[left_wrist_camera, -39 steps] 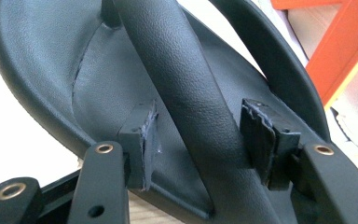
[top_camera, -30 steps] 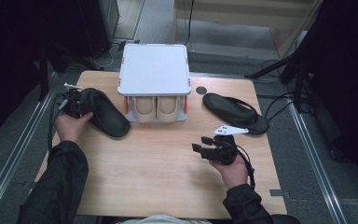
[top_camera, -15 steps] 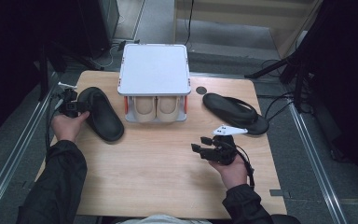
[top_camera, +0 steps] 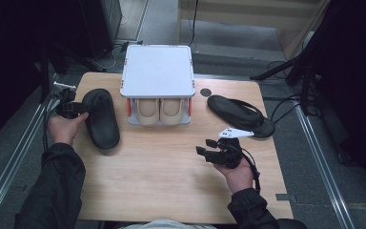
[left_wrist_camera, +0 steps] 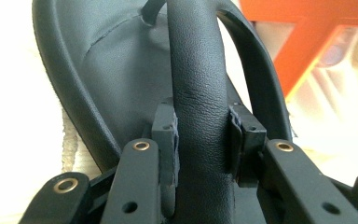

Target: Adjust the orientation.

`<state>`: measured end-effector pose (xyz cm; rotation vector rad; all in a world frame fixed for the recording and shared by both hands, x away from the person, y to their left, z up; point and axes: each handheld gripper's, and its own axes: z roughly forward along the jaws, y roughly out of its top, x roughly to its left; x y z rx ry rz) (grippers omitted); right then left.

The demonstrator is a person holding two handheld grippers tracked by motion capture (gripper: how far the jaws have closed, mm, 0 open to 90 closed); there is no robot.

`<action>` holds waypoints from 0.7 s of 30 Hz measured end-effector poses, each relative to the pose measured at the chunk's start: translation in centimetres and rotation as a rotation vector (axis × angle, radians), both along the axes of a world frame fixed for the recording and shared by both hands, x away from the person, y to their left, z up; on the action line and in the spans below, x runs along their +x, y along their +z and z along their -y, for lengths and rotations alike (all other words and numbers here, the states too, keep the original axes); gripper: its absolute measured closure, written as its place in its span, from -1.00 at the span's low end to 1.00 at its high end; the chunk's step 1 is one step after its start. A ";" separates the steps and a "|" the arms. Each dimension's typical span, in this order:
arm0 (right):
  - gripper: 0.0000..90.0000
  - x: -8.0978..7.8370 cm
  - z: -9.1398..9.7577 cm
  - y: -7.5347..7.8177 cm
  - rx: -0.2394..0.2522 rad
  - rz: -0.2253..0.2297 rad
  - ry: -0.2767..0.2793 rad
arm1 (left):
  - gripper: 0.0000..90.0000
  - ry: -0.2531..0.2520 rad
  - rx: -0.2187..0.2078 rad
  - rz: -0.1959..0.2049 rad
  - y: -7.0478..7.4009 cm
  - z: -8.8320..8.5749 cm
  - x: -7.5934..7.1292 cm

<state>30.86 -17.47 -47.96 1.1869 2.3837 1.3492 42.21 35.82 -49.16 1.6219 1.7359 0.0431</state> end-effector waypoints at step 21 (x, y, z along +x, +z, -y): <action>0.03 0.9 -0.2 0.6 0.012 0.016 0.015 | 0.52 -0.095 -0.007 0.033 2.9 1.4 -5.4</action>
